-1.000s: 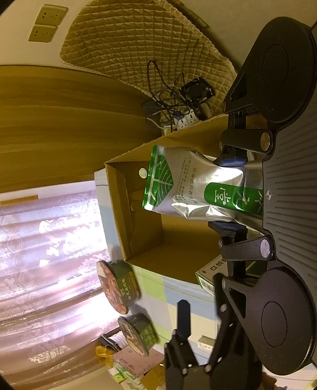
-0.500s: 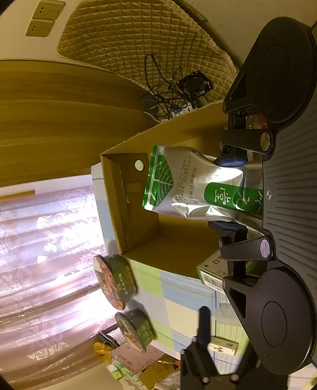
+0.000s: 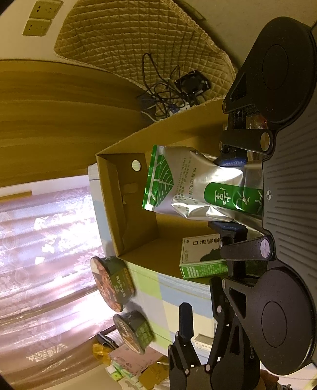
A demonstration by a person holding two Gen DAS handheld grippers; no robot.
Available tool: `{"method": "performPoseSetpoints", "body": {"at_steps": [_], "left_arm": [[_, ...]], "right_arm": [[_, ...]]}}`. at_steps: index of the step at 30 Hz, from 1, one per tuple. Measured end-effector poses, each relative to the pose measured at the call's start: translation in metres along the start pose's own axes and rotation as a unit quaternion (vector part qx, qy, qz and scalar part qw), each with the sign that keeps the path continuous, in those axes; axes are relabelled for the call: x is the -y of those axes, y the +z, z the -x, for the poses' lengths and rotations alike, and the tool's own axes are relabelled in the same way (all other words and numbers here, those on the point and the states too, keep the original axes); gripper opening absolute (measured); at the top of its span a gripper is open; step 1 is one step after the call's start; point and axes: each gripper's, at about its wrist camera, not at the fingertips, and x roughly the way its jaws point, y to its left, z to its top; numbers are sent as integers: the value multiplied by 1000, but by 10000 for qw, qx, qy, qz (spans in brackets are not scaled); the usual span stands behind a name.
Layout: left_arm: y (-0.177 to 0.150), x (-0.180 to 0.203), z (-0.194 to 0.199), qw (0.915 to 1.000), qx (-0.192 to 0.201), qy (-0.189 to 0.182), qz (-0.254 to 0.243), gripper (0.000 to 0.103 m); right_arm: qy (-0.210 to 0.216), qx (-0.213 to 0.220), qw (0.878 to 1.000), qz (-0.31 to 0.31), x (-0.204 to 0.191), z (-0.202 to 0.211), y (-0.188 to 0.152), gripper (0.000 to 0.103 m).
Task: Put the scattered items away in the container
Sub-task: 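Open the left tool to drop the medicine box while the right tool drops the tea packet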
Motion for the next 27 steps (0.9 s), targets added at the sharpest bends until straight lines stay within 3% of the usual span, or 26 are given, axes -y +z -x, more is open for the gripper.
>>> {"method": "performPoseSetpoints", "body": {"at_steps": [16,18,19,27], "left_arm": [[3,-7,1,9999,75,12,98,61],[3,-8,2,9999,88,6,115,61],[3,-8,3,9999,92,5,128,61],[1,-12,7,9998,97,3,173,61]], "right_arm": [[241,-14,9997,40,-8,-16,8,45],[322,-25,9995,-25,-9,-20,10,52],[366,0,9993,-70,-8,-20,11,70],[315,118,9994,-51,-8,-14,13,72]]}}
